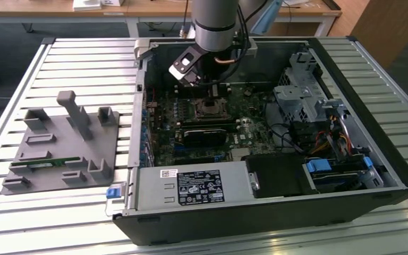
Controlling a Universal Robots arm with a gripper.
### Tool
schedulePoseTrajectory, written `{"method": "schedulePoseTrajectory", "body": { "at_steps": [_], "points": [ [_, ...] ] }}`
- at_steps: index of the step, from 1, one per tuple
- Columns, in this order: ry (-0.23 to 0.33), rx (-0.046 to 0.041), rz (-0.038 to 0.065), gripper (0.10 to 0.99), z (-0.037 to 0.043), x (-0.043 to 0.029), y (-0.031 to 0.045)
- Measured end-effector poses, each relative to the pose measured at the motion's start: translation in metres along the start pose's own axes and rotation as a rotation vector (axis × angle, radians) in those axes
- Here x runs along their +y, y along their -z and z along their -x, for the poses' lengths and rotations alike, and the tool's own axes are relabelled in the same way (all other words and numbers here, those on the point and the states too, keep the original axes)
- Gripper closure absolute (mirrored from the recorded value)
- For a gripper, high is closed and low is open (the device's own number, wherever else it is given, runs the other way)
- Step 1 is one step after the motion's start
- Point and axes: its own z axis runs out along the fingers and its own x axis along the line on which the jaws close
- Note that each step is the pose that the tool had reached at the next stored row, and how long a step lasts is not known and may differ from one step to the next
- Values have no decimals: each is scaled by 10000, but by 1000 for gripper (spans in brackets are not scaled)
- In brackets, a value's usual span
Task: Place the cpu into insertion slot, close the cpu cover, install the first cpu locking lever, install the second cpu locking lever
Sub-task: 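Close the cpu cover, then install the first cpu locking lever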
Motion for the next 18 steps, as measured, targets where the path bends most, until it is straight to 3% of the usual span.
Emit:
{"method": "schedulePoseTrajectory", "body": {
  "at_steps": [9,18],
  "points": [
    [-1,4,-1,980,1,60,-1],
    [-1,3,-1,980,1,63,40]
  ]
}}
